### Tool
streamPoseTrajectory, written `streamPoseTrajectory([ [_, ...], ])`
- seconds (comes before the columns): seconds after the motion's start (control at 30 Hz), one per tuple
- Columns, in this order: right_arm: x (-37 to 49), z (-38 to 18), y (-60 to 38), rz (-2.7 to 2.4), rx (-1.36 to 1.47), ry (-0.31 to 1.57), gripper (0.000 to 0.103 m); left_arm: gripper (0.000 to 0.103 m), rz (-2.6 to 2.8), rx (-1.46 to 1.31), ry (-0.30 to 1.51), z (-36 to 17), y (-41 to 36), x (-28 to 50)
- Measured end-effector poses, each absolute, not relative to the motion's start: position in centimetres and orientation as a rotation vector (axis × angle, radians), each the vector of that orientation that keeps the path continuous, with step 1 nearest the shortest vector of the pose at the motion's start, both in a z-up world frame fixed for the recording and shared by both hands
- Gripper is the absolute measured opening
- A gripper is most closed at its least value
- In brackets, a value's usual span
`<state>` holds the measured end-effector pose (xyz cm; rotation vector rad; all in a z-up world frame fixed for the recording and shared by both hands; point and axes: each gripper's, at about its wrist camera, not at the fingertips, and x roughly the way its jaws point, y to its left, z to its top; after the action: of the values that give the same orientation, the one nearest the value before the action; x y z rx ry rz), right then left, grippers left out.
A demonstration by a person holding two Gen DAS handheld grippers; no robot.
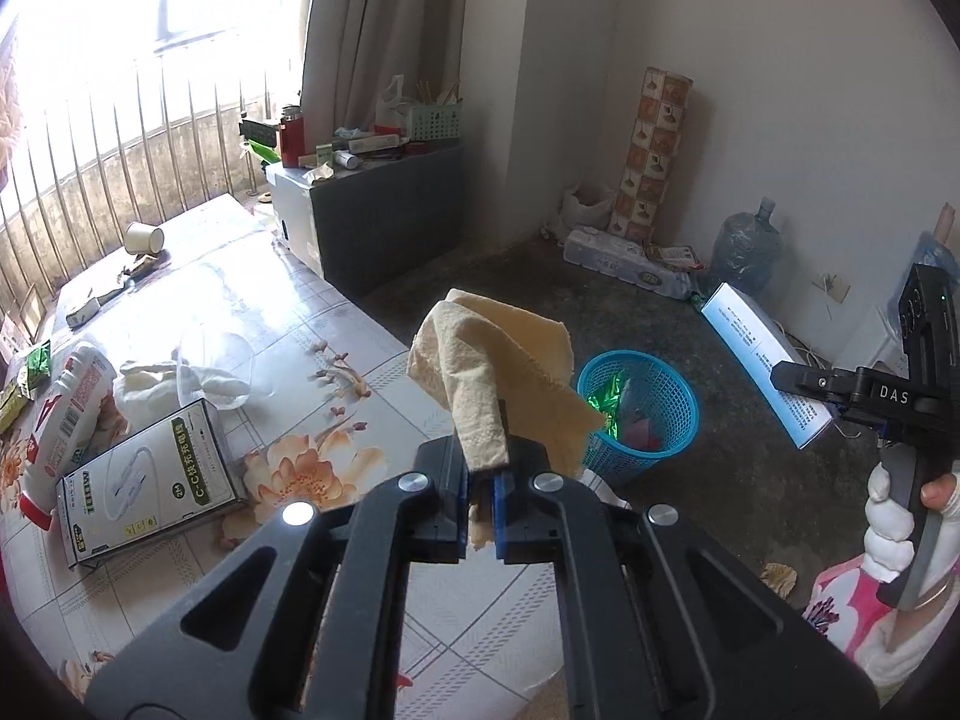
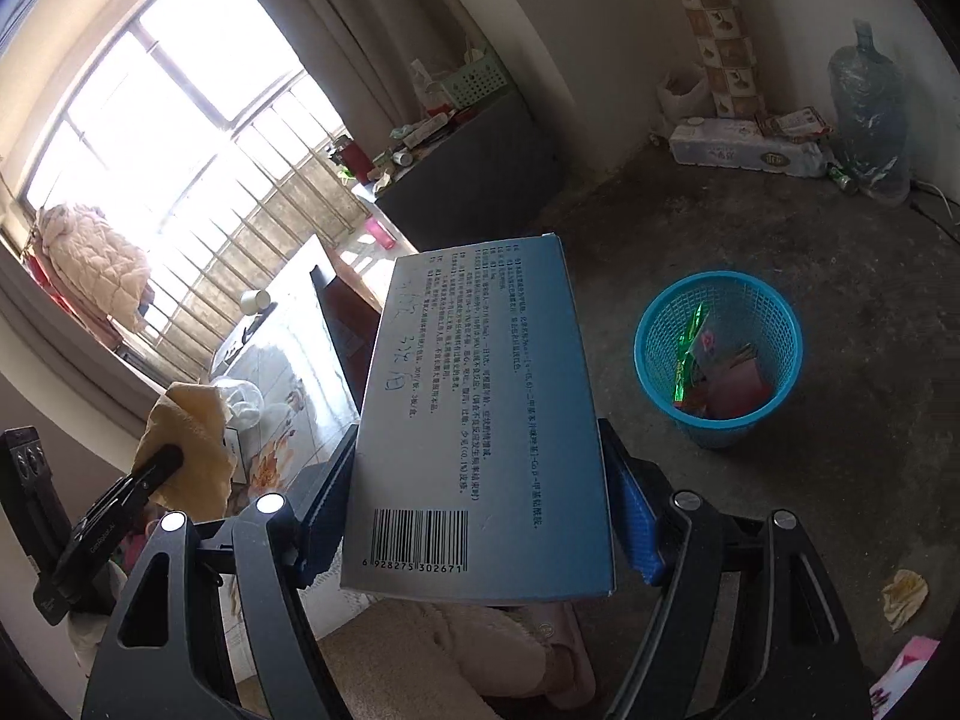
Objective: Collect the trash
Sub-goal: 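Carry the cloth and box to the wastebasket and open both tools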
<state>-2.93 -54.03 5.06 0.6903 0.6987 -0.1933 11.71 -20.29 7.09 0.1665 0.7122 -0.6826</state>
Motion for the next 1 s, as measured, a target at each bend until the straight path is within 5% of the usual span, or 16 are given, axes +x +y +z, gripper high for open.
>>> streamPoseTrajectory([
  [0.33,-7.3,-3.1,-64.0,-0.352,1.010,0.689,0.072,0.004,-0.953,0.249,0.956,2.2,-37.1,15.6],
  [0.7,2.0,-13.0,-75.0,-0.249,1.274,0.730,0.077,0.005,-1.058,0.419,1.202,-9.7,-54.6,18.0],
  [0.73,3.3,-14.0,-76.1,-0.230,1.276,0.731,0.082,0.008,-1.065,0.415,1.216,-10.7,-55.9,18.5],
  [0.8,4.6,-16.6,-78.3,-0.313,1.270,0.773,0.085,0.043,-1.036,0.414,1.246,-12.9,-57.9,19.3],
  [0.83,4.8,-17.9,-78.9,-0.370,1.273,0.802,0.085,0.050,-1.003,0.407,1.252,-13.8,-58.3,19.8],
  [1.0,2.1,-21.2,-78.8,-0.420,1.359,0.785,0.085,0.052,-0.984,0.344,1.271,-14.2,-57.2,20.6],
])
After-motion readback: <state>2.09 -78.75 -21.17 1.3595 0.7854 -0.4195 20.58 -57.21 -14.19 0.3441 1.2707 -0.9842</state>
